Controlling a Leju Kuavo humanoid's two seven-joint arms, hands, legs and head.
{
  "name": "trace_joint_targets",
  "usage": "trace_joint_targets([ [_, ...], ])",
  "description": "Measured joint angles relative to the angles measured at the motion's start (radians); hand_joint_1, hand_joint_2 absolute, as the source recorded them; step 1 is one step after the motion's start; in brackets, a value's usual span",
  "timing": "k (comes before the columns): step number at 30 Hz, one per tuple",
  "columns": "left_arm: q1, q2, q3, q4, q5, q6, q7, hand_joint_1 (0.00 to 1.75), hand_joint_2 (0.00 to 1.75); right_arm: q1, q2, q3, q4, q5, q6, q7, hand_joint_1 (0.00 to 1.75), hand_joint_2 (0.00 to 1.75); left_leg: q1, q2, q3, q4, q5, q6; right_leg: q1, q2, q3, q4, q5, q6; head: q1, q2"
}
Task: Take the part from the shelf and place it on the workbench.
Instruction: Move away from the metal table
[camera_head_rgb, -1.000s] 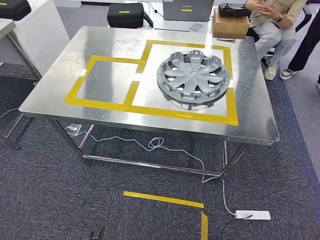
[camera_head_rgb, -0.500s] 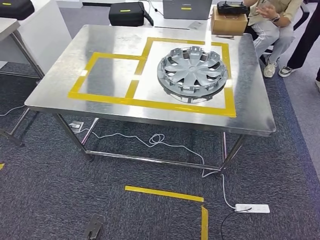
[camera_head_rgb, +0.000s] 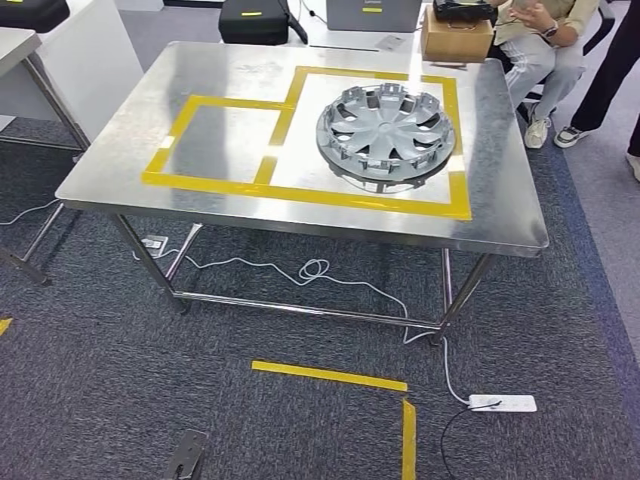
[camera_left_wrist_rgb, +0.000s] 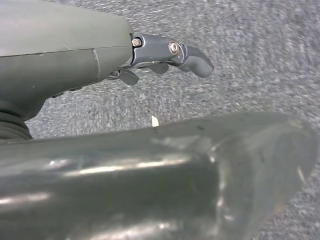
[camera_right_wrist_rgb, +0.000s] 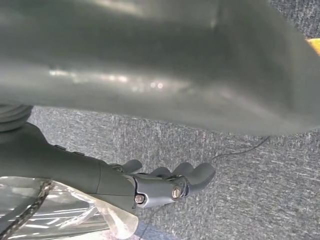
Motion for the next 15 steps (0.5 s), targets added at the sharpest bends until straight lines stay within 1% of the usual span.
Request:
trace_joint_targets([
  [1, 0.000, 0.000, 0.000, 0.000, 0.000, 0.000, 0.000, 0.00, 0.00, 0.000, 0.000, 0.000, 0.000, 0.000, 0.000, 0.000, 0.00, 0.00, 0.001, 0.001, -0.003, -0.003, 0.006, 0.006, -0.001, 0.001, -0.006, 0.004, -0.005, 0.006, 0.000, 0.000],
  [2, 0.000, 0.000, 0.000, 0.000, 0.001, 0.000, 0.000, 0.00, 0.00, 0.001, -0.001, 0.000, 0.000, 0.000, 0.000, 0.000, 0.00, 0.00, 0.003, 0.002, -0.007, -0.007, 0.014, 0.013, -0.002, 0.002, -0.016, 0.021, -0.022, 0.011, 0.002, 0.000],
  [3, -0.001, 0.000, 0.001, 0.000, 0.002, 0.000, 0.000, 0.00, 0.00, 0.001, -0.002, 0.000, 0.000, 0.000, 0.000, 0.000, 0.00, 0.00, 0.004, 0.003, -0.012, -0.010, 0.021, 0.019, -0.002, 0.003, -0.033, 0.059, -0.051, 0.015, 0.003, 0.000],
  [4, -0.002, -0.001, 0.001, 0.000, 0.002, 0.000, 0.000, 0.00, 0.00, 0.001, -0.002, 0.000, 0.000, 0.000, 0.000, 0.000, 0.00, 0.00, 0.004, 0.004, -0.020, -0.011, 0.027, 0.024, -0.003, 0.003, -0.058, 0.117, -0.091, 0.018, 0.004, 0.000],
  [5, -0.003, -0.001, 0.001, 0.000, 0.003, 0.000, 0.000, 0.00, 0.00, 0.001, -0.002, 0.000, 0.000, 0.000, 0.000, 0.000, 0.00, 0.00, 0.003, 0.004, -0.029, -0.010, 0.033, 0.027, -0.003, 0.004, -0.083, 0.187, -0.130, 0.021, 0.006, 0.000],
  [6, -0.002, -0.002, 0.001, 0.000, 0.003, 0.000, 0.000, 0.00, 0.00, 0.001, -0.003, 0.001, 0.001, 0.000, 0.000, 0.000, 0.00, 0.00, 0.002, 0.005, -0.038, -0.009, 0.038, 0.028, -0.004, 0.004, -0.103, 0.246, -0.158, 0.023, 0.006, 0.000],
  [7, -0.002, -0.002, 0.001, 0.000, 0.003, 0.000, 0.000, 0.00, 0.00, 0.002, -0.003, 0.001, 0.001, 0.000, 0.000, 0.000, 0.00, 0.00, 0.001, 0.005, -0.046, -0.008, 0.044, 0.028, -0.004, 0.004, -0.108, 0.277, -0.167, 0.025, 0.006, 0.000],
  [8, -0.001, -0.002, 0.001, 0.000, 0.004, 0.000, 0.000, 0.00, 0.00, 0.002, -0.004, 0.001, 0.001, 0.000, 0.000, 0.000, 0.00, 0.00, 0.001, 0.006, -0.054, -0.005, 0.048, 0.026, -0.004, 0.004, -0.094, 0.268, -0.158, 0.026, 0.006, 0.000],
  [9, -0.001, -0.002, 0.001, 0.000, 0.004, 0.000, 0.000, 0.00, 0.00, 0.003, -0.005, 0.001, 0.001, 0.000, 0.000, 0.000, 0.00, 0.00, 0.002, 0.005, -0.061, -0.002, 0.052, 0.024, -0.004, 0.004, -0.061, 0.220, -0.134, 0.026, 0.006, 0.000],
  [10, -0.001, -0.002, 0.001, 0.000, 0.004, 0.000, 0.000, 0.00, 0.00, 0.002, -0.005, 0.001, 0.001, 0.000, 0.000, 0.000, 0.00, 0.00, 0.003, 0.005, -0.067, 0.003, 0.055, 0.020, -0.005, 0.004, -0.015, 0.146, -0.106, 0.026, 0.006, 0.000],
  [11, -0.001, -0.002, 0.002, 0.000, 0.004, 0.000, 0.000, 0.00, 0.00, 0.000, -0.005, 0.001, 0.001, 0.000, 0.000, 0.000, 0.00, 0.00, 0.001, 0.005, -0.073, 0.009, 0.056, 0.016, -0.005, 0.004, 0.026, 0.076, -0.087, 0.025, 0.007, 0.000],
  [12, -0.001, -0.002, 0.002, 0.000, 0.004, 0.000, 0.000, 0.00, 0.00, -0.002, -0.006, 0.001, 0.001, 0.000, 0.000, 0.000, 0.00, 0.00, -0.001, 0.005, -0.078, 0.015, 0.058, 0.012, -0.005, 0.005, 0.053, 0.025, -0.075, 0.020, 0.005, 0.000],
  [13, -0.002, -0.002, 0.002, 0.000, 0.004, 0.000, 0.000, 0.00, 0.00, -0.002, -0.005, 0.001, 0.001, 0.000, 0.000, 0.000, 0.00, 0.00, -0.003, 0.005, -0.081, 0.019, 0.060, 0.007, -0.005, 0.006, 0.065, -0.002, -0.072, 0.015, 0.003, 0.000],
  [15, -0.002, -0.001, 0.002, 0.000, 0.004, 0.000, 0.000, 0.00, 0.00, 0.001, -0.005, 0.002, 0.001, 0.000, 0.000, 0.000, 0.00, 0.00, -0.004, 0.005, -0.084, 0.021, 0.067, -0.004, -0.003, 0.007, 0.060, -0.005, -0.068, 0.001, -0.002, 0.000],
])
